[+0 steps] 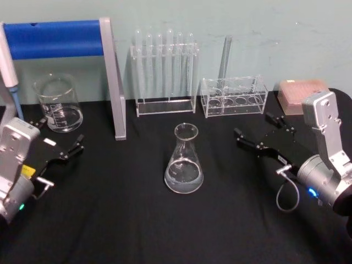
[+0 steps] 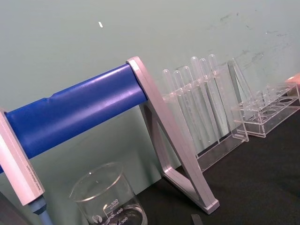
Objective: Grasp the erlenmeyer flask with one hand, shake it three times, then place it back.
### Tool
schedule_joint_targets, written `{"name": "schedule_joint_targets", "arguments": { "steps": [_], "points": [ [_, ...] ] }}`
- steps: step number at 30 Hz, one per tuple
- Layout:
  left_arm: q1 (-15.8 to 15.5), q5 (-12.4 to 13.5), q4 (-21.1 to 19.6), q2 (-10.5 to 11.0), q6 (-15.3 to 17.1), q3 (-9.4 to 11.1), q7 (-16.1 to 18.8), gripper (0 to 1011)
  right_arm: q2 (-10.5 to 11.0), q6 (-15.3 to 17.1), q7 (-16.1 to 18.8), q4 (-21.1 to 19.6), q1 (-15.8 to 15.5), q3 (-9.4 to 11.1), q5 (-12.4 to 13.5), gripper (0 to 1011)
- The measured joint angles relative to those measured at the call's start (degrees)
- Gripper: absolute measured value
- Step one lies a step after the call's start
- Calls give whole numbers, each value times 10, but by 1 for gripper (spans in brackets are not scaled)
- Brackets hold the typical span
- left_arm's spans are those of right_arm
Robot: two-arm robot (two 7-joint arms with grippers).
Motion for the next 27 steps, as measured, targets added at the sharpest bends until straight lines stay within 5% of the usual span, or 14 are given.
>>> {"name": "schedule_joint_targets", "arguments": {
  "steps": [12, 27],
  "points": [
    [0, 0, 0, 0, 0, 0, 0, 1001, -17, -17, -42, 19, 11, -2, -76, 1003],
    [0, 0, 0, 0, 0, 0, 0, 1001, -19, -18, -43, 20, 10, -2, -84, 1003]
  ]
}}
